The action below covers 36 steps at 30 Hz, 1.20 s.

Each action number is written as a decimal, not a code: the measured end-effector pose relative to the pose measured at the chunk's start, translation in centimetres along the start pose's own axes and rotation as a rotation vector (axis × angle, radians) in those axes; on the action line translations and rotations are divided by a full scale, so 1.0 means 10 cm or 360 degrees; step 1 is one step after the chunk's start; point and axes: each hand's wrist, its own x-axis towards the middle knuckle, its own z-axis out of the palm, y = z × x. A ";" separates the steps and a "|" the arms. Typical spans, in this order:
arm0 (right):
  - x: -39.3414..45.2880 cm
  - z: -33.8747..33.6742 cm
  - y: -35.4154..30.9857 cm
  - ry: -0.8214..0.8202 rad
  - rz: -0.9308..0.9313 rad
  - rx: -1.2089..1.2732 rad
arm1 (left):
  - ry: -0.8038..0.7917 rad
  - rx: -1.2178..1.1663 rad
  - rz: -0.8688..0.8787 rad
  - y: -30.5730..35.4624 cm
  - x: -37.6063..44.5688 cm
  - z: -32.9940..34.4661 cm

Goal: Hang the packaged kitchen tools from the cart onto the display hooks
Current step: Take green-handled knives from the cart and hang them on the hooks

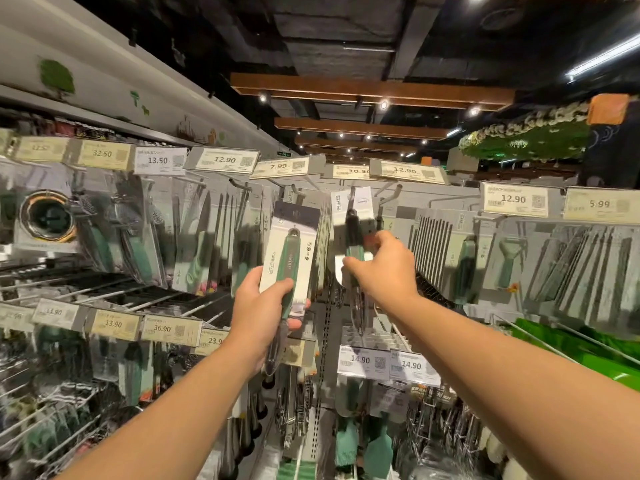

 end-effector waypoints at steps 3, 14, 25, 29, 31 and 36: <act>0.16 0.06 0.06 -0.0154 0.0161 0.0017 | -0.0032 -0.0022 -0.0005 0.02 0.04 0.03; 0.60 0.27 0.41 -0.0378 0.0372 0.0552 | -0.0074 -0.0053 -0.0059 -0.03 0.23 0.01; 0.42 0.24 0.40 -0.0386 0.0220 0.0138 | -0.0083 -0.0142 -0.0126 -0.09 0.26 0.07; 0.08 0.15 0.23 -0.0327 -0.0066 0.0170 | -0.0135 -0.0050 -0.0118 -0.07 0.17 0.14; -0.09 0.12 0.13 -0.0363 -0.0159 0.0351 | -0.0137 0.0043 -0.0069 -0.02 0.10 0.19; -0.35 0.05 0.00 -0.0419 -0.0249 0.0447 | -0.0216 0.0135 -0.0003 0.04 -0.06 0.29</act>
